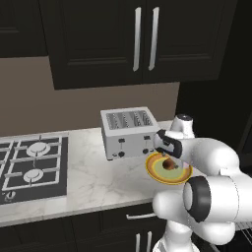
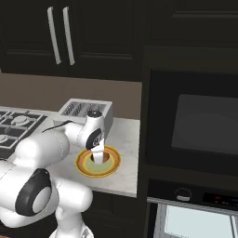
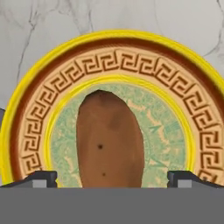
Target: Place the potato on the rack of the oven.
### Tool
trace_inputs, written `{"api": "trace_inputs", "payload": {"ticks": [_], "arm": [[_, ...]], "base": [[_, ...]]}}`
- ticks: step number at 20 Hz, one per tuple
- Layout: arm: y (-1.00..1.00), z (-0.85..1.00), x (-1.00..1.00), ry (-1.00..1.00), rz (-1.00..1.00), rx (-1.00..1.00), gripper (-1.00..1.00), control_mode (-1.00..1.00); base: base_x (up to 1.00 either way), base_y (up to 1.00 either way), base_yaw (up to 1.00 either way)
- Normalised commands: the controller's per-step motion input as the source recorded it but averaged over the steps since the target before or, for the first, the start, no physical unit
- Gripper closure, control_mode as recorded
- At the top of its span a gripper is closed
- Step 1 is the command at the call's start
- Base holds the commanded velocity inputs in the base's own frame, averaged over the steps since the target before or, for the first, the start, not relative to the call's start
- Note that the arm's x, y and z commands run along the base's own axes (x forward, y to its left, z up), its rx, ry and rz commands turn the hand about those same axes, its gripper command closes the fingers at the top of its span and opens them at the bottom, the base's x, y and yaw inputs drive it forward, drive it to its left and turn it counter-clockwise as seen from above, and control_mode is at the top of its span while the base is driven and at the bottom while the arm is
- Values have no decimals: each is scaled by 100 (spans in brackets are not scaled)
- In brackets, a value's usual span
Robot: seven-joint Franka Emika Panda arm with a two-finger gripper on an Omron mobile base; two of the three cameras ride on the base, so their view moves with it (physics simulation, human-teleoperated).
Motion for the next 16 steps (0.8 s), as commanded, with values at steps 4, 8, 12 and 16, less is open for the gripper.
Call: {"api": "trace_inputs", "payload": {"ticks": [4, 8, 12, 16], "arm": [[-6, -27, 6, 0, 0, 0, -100, -100], [0, -34, 1, 0, 0, 0, -100, -100], [0, -26, 0, 0, 0, 0, -100, -100], [0, -14, 0, 0, 0, 0, -100, -100]], "base": [[0, 0, 0], [0, 0, 0], [0, 0, 0], [0, 0, 0]]}}
